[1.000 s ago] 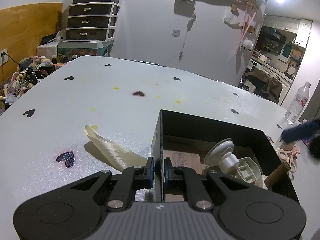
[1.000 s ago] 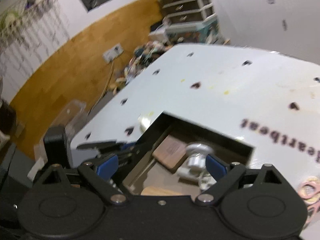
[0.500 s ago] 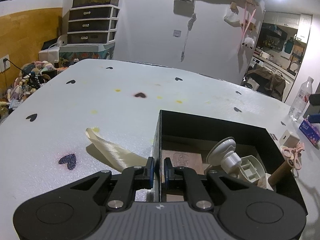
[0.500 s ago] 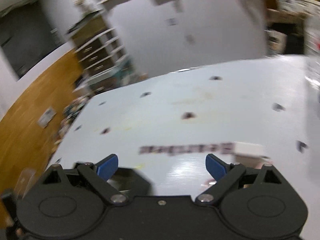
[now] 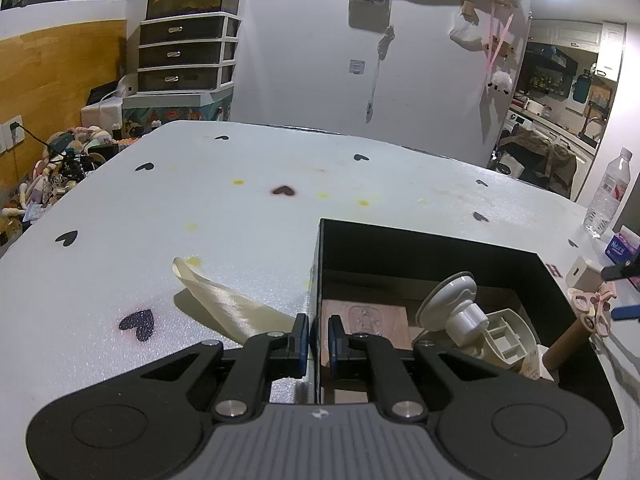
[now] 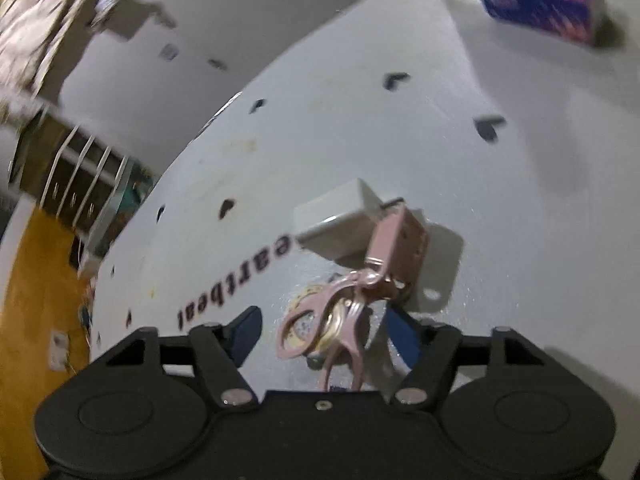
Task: Organize rigid objects
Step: 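Move the right tool to the pink eyelash curler, then grasp the pink eyelash curler with the right gripper and lift it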
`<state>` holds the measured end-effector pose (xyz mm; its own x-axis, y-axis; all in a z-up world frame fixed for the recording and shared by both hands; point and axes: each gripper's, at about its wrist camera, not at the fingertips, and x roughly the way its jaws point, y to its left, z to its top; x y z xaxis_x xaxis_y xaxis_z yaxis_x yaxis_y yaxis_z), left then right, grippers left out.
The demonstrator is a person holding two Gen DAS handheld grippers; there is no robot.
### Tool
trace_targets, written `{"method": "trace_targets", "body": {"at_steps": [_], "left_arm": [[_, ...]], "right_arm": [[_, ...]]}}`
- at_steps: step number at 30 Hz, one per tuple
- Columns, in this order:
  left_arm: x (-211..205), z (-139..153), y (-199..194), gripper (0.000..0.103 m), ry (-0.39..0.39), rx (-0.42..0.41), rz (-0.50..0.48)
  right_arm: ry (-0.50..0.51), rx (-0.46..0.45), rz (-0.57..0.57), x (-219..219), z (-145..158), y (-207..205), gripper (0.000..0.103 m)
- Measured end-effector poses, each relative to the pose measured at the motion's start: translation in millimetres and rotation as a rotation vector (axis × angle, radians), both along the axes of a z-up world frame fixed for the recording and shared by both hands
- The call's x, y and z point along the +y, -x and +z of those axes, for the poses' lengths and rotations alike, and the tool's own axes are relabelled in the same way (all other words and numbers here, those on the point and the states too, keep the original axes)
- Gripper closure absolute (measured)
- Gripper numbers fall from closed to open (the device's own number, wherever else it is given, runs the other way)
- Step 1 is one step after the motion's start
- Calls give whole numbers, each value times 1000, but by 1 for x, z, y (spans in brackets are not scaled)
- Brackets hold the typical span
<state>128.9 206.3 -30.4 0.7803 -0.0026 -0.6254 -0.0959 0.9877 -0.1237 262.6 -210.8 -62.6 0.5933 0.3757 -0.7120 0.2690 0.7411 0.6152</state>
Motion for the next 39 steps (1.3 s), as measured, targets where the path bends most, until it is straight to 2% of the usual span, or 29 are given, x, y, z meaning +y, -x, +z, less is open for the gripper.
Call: {"method": "trace_targets", "body": {"at_steps": [3, 11, 21, 22, 23, 24, 28, 30, 32, 39], "left_arm": [[1, -1, -1, 93, 1, 3, 0], [2, -2, -2, 93, 3, 9, 7], [0, -3, -3, 93, -1, 9, 6], [0, -3, -3, 93, 0, 9, 6], [0, -3, -4, 93, 1, 9, 6], [0, -3, -4, 93, 3, 9, 6], [0, -3, -4, 93, 3, 9, 6], [0, -3, -4, 93, 2, 8, 6], [0, -3, -4, 93, 5, 8, 7], [0, -2, -4, 93, 6, 5, 4]], "right_arm": [[-34, 0, -81, -9, -10, -2, 40], [-28, -25, -193, -23, -15, 1, 66], [11, -68, -221, -18, -15, -6, 67], [20, -77, -228, -18, -16, -7, 71], [32, -82, -235, -17, -17, -8, 78], [38, -95, -237, -18, -18, -9, 79], [34, -114, -223, -26, -17, -8, 84], [34, -139, -209, -31, -10, -3, 95], [42, -182, -182, -35, 2, 3, 99], [44, -323, 14, -17, 44, 18, 99]]}}
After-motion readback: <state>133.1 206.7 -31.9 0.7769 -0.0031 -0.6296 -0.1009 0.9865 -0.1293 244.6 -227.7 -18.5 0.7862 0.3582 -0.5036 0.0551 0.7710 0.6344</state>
